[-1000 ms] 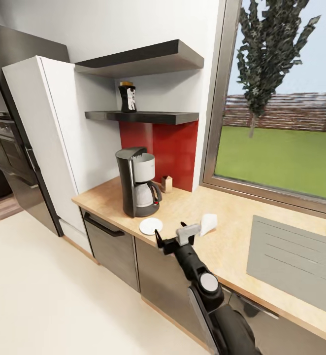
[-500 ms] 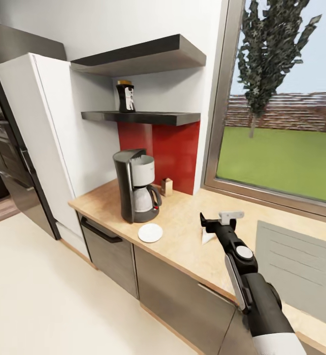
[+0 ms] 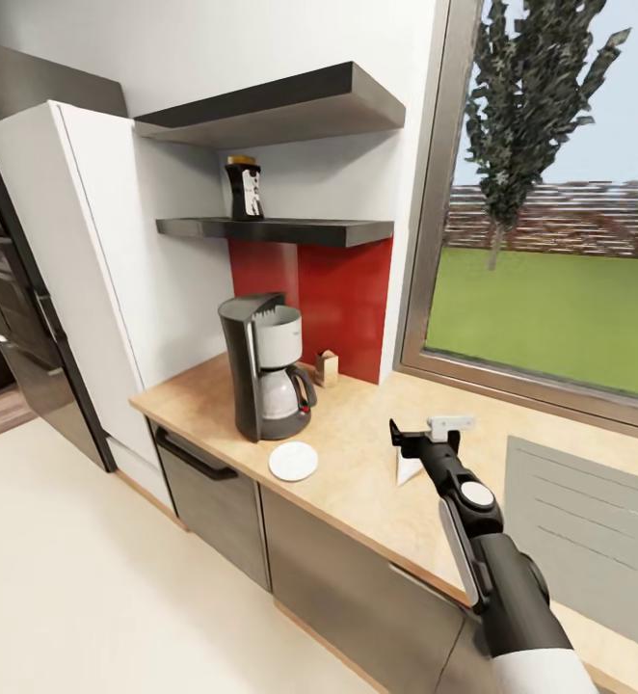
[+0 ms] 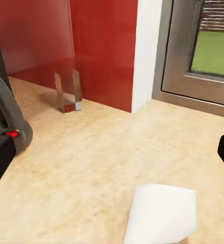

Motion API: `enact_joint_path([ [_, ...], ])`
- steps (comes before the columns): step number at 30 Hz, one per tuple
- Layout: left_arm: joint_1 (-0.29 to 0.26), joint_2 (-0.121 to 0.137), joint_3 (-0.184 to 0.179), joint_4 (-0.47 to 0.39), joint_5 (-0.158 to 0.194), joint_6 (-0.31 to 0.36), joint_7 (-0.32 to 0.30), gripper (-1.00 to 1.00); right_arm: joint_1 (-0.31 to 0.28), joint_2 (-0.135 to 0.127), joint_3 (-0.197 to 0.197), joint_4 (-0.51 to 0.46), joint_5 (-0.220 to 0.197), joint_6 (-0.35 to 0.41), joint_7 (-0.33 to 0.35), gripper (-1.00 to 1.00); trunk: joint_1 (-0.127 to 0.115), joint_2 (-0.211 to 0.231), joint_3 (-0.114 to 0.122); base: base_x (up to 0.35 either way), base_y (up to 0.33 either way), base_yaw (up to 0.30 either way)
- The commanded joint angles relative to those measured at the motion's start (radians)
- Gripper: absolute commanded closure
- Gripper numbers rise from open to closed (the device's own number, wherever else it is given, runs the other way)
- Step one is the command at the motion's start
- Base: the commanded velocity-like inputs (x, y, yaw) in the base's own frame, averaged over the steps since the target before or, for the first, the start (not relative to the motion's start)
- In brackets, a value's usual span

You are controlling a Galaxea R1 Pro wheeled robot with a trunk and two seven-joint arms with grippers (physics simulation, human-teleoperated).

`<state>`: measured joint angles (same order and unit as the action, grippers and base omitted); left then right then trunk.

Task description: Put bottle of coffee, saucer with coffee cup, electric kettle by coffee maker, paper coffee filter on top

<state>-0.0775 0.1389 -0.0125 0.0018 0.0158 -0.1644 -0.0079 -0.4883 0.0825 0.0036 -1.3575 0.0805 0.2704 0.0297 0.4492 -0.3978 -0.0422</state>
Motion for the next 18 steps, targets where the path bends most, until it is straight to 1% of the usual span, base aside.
enact_joint_path([
  [1, 0.005, 0.001, -0.001, 0.003, 0.002, -0.006, 0.0, -1.0, 0.0, 0.006, -0.004, -0.007, 0.003, 0.007, -0.003, -1.0, 0.001, -0.002, -0.002, 0.116, 0.0, 0.0],
  [5, 0.028, 0.007, 0.0, 0.009, 0.002, -0.003, 0.0, -1.0, 0.004, 0.027, -0.008, -0.03, -0.004, 0.008, -0.025, -1.0, 0.001, -0.002, -0.002, 0.148, 0.0, 0.0],
  [7, 0.039, 0.009, 0.0, 0.011, 0.003, -0.002, 0.0, -1.0, 0.005, 0.031, -0.009, -0.041, -0.005, 0.008, -0.036, -1.0, 0.001, -0.002, -0.002, 0.164, 0.0, 0.0],
  [11, 0.048, 0.009, 0.0, 0.011, 0.003, -0.001, 0.0, -1.0, 0.005, 0.032, -0.01, -0.044, -0.006, 0.008, -0.057, -1.0, 0.001, -0.002, -0.002, 0.167, 0.0, 0.0],
  [18, 0.048, 0.01, 0.001, 0.012, 0.003, -0.001, 0.0, -1.0, 0.005, 0.032, -0.01, -0.043, -0.005, 0.009, -0.057, -1.0, 0.001, -0.002, -0.002, 0.168, 0.017, -0.021],
])
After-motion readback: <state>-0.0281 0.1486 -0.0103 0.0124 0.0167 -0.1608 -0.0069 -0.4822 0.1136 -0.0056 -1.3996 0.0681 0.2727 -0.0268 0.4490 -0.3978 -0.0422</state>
